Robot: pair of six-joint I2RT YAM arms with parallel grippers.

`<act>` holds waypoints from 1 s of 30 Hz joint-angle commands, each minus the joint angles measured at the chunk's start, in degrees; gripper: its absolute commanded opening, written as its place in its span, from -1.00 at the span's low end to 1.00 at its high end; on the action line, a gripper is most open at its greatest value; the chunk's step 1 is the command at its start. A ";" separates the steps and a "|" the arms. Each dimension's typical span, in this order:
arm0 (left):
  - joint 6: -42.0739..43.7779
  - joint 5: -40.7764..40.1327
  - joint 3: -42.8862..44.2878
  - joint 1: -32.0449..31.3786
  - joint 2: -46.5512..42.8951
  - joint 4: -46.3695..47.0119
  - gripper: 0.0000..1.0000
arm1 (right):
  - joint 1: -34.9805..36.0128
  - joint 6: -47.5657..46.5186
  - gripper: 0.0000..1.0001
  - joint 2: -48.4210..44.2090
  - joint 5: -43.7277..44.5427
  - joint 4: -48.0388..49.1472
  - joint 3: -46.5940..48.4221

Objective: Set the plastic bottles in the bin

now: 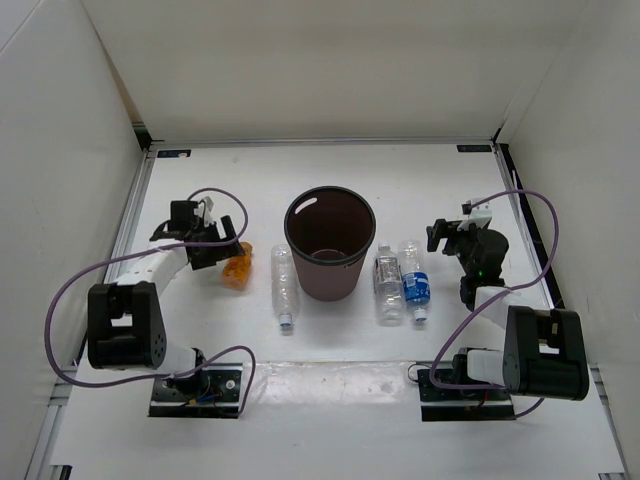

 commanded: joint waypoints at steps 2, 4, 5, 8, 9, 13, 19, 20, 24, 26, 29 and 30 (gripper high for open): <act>2.27 -5.42 2.43 -4.06 -1.07 -1.10 0.98 | 0.37 -0.67 0.81 -0.83 0.62 2.43 1.69; 2.62 -6.65 2.87 -5.12 0.06 -1.10 0.98 | 0.46 -0.76 0.81 -0.75 0.80 2.60 1.78; 2.63 -7.53 3.04 -6.17 0.51 -1.45 0.98 | 0.46 -0.76 0.81 -0.83 0.62 2.51 1.69; 2.98 -7.89 5.24 -6.79 2.71 -3.03 0.98 | 0.46 -0.67 0.81 -0.84 0.71 2.60 1.78; 2.89 -7.89 5.42 -6.97 2.88 -3.12 0.98 | 0.37 -0.76 0.81 -0.92 0.62 2.51 1.78; 2.89 -7.71 5.94 -6.88 4.03 -3.65 0.98 | 0.55 -0.76 0.81 -0.84 0.97 2.51 1.69; 3.24 -7.97 9.28 -7.14 8.15 -7.59 0.95 | 0.99 -0.94 0.81 -0.75 1.59 2.60 1.69; 3.42 -8.06 10.07 -7.32 9.98 -8.47 0.90 | 0.99 -0.94 0.81 -0.92 1.76 2.51 1.78; 3.51 -10.78 11.04 -8.81 10.36 -10.59 0.82 | 0.99 -0.94 0.81 -0.75 1.94 2.60 1.69; 3.51 -10.79 11.22 -8.99 10.62 -10.68 0.73 | 1.07 -0.85 0.81 -1.01 1.94 2.43 1.69; 3.42 -11.49 11.39 -9.08 11.06 -11.56 0.63 | 0.99 -0.85 0.81 -0.92 1.94 2.43 1.69; 2.90 -11.84 11.31 -8.99 10.10 -11.73 0.52 | 1.07 -0.94 0.81 -0.92 1.94 2.43 1.69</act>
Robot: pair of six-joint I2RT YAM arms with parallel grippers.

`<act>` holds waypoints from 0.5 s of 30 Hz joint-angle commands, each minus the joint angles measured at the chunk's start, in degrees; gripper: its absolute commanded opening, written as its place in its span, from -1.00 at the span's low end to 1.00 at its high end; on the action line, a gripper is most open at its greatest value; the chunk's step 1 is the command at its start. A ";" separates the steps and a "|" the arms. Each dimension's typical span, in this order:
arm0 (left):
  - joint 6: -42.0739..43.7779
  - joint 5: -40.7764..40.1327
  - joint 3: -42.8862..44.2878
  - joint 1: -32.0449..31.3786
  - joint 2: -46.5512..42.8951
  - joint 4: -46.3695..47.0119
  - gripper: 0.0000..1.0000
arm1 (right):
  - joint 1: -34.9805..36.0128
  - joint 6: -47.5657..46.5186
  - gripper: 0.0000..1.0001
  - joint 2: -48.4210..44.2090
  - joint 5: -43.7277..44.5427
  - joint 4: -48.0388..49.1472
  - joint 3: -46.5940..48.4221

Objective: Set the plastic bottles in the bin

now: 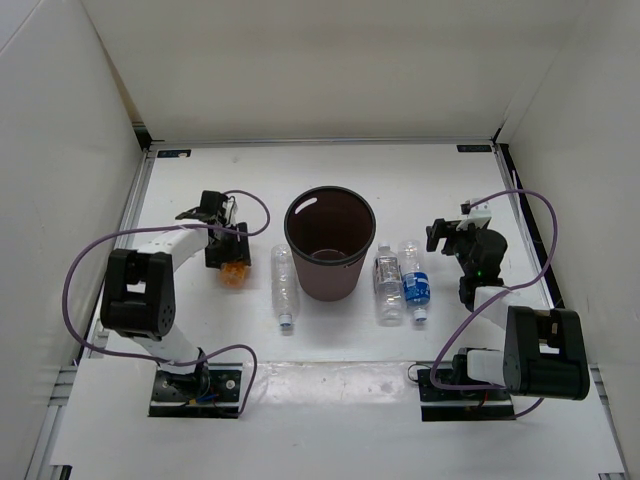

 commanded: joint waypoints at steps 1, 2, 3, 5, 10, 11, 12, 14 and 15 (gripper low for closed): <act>-0.28 -2.83 1.28 -0.05 -2.34 -1.57 0.44 | 0.20 -0.91 0.81 -0.90 0.54 2.40 1.69; -1.06 -4.23 0.84 -0.05 -3.13 -1.92 0.33 | 0.29 -0.83 0.81 -0.81 0.45 2.40 1.78; -1.42 -4.60 0.66 -0.14 -6.19 -2.10 0.23 | 0.29 -0.83 0.81 -0.90 0.45 2.32 1.69; -2.74 -6.71 1.44 -0.14 -8.32 -4.38 0.01 | 0.29 -0.83 0.81 -0.82 0.45 2.40 1.78; -6.07 -6.89 4.43 -0.66 -17.71 -9.38 -0.27 | 0.29 -0.83 0.81 -0.90 0.54 2.40 1.69; -6.43 -6.80 7.31 -1.19 -18.60 -10.09 -0.27 | 0.20 -0.83 0.81 -0.81 0.54 2.40 1.69; -6.87 -6.71 8.47 -1.28 -19.13 -12.36 -0.27 | 0.20 -0.74 0.81 -0.99 0.63 2.49 1.69; -7.13 -6.36 12.61 -2.68 -21.33 -16.49 -0.27 | 0.29 -0.83 0.81 -0.90 0.63 2.49 1.95; -7.22 -6.71 17.22 -3.99 -21.59 -17.47 -0.27 | 0.20 -0.83 0.81 -0.90 0.63 2.40 1.70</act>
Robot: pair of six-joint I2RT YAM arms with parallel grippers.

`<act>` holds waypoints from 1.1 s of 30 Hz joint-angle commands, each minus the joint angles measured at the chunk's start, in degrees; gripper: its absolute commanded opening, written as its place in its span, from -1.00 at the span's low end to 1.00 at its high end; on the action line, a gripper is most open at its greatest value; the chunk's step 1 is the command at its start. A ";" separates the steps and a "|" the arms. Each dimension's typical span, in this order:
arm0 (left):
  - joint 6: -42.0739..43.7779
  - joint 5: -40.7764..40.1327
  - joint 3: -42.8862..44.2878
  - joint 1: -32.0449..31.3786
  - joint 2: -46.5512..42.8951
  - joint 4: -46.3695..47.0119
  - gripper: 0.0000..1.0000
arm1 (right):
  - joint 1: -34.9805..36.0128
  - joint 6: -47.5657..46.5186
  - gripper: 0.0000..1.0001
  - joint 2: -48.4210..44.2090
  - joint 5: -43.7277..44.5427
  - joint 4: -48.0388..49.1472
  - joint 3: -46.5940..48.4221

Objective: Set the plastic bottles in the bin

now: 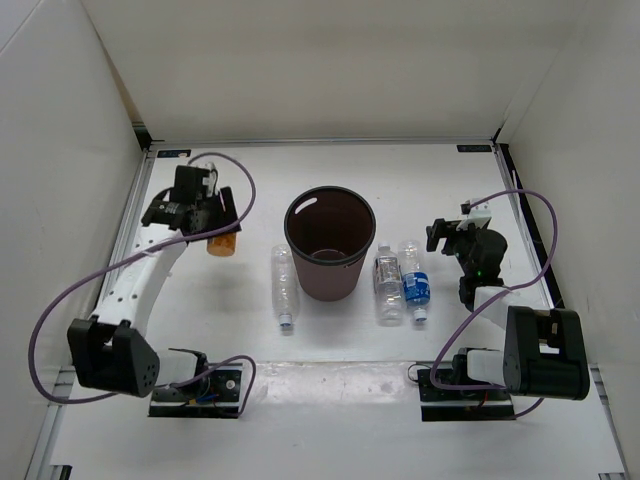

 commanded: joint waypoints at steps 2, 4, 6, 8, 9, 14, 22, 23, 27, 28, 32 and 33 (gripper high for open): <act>-2.52 -3.90 14.23 -4.25 -4.40 -9.89 -0.27 | 0.29 -0.91 0.81 -0.90 0.45 2.43 1.78; -2.70 -5.94 17.61 -6.80 -4.84 -14.37 -0.27 | 0.29 -0.83 0.81 -0.90 0.54 2.43 1.61; -2.27 -7.79 25.32 -9.52 -4.06 -15.89 -0.27 | 0.29 -0.83 0.81 -0.90 0.45 2.51 1.78; -1.30 -8.49 31.56 -12.06 -1.69 -18.79 -0.27 | 0.29 -0.83 0.81 -0.81 0.45 2.43 1.69; -0.95 -8.32 33.34 -14.17 -1.07 -19.23 -0.27 | 0.29 -0.83 0.81 -0.90 0.45 2.43 1.69; 1.86 -9.99 48.11 -24.81 8.21 -20.90 -0.27 | 0.29 -0.83 0.81 -0.99 0.54 2.42 1.87; 1.17 -10.43 54.63 -39.05 22.13 -21.52 -0.27 | 0.29 -0.83 0.81 -0.90 0.54 2.34 1.78; 0.99 -10.69 54.37 -39.67 22.92 -21.52 -0.27 | 0.20 -0.83 0.81 -0.90 0.54 2.42 1.69; -0.06 -9.12 54.01 -39.94 28.37 -22.13 -0.27 | 0.29 -0.74 0.81 -0.90 0.54 2.42 1.69; -0.07 -8.42 53.75 -39.68 28.90 -22.31 -0.27 | 0.29 -0.83 0.81 -0.99 0.45 2.43 1.78; -1.38 -7.36 47.37 -39.33 29.87 -20.30 -0.27 | 0.29 -0.83 0.81 -0.90 0.45 2.34 1.78; -2.00 -6.40 46.38 -39.24 29.70 -18.73 -0.27 | 0.29 -0.83 0.81 -0.81 0.54 2.34 1.61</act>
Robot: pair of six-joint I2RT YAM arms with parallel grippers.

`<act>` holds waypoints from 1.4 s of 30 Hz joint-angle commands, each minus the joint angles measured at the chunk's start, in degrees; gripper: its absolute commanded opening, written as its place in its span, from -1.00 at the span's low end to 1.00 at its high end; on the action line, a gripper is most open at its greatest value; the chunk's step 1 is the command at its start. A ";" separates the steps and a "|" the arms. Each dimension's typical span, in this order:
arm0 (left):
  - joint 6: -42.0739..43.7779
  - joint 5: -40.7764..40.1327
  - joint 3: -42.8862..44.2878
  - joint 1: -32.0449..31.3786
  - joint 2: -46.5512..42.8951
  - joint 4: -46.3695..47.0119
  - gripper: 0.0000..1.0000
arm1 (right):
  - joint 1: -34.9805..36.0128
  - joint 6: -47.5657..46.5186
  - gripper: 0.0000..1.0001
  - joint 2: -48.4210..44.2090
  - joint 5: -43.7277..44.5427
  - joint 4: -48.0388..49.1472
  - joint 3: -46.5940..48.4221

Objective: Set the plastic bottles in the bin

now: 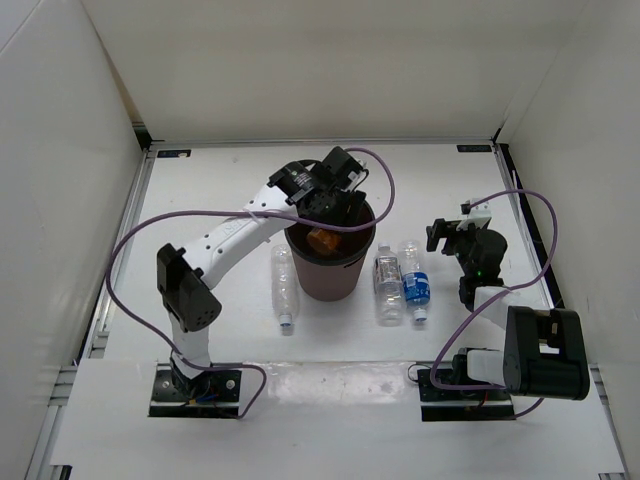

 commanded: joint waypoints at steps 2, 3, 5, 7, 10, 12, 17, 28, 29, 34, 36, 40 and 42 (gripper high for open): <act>-2.22 3.23 -4.71 0.87 -1.71 4.24 -0.27 | 0.29 -0.83 0.81 -0.90 0.34 2.34 1.69; -2.40 3.50 -4.99 1.22 -0.49 4.60 -0.27 | 0.29 -0.83 0.81 -0.90 0.34 2.34 1.69; -2.57 3.85 -5.25 1.22 0.75 4.51 -0.27 | 0.29 -0.83 0.81 -0.90 0.43 2.34 1.70; -3.01 4.20 -5.60 1.31 2.77 5.04 -0.27 | 0.20 -0.83 0.81 -0.90 0.34 2.34 1.69; -3.54 5.60 -7.35 1.31 4.70 7.40 -0.22 | 0.29 -0.83 0.81 -0.81 0.43 2.34 1.69; -3.63 6.13 -7.71 1.31 6.20 7.77 -0.18 | 0.11 -0.83 0.81 -0.90 0.26 2.43 1.69; -3.72 7.10 -7.89 1.75 9.80 7.68 -0.03 | 0.29 -0.83 0.81 -1.08 0.34 2.34 1.69; -3.89 4.30 -7.54 1.75 4.89 7.16 1.00 | 0.29 -0.83 0.81 -0.81 0.34 2.25 1.69; -3.89 3.94 -7.28 1.66 4.10 6.89 1.00 | 0.29 -0.83 0.81 -0.90 0.34 2.34 1.69; -3.37 1.04 -2.27 1.40 1.82 2.50 1.00 | 0.20 -0.83 0.81 -0.90 0.34 2.34 1.69; -2.84 0.43 0.70 1.40 0.85 0.57 1.00 | 0.29 -0.74 0.81 -0.99 0.34 2.34 1.69; -0.74 -0.72 4.58 1.40 -2.23 -2.68 1.00 | 0.29 -0.83 0.81 -0.99 0.43 2.34 1.69; 0.06 -1.51 9.56 1.66 -3.80 -3.57 1.00 | 0.29 -0.83 0.81 -0.81 0.34 2.43 1.87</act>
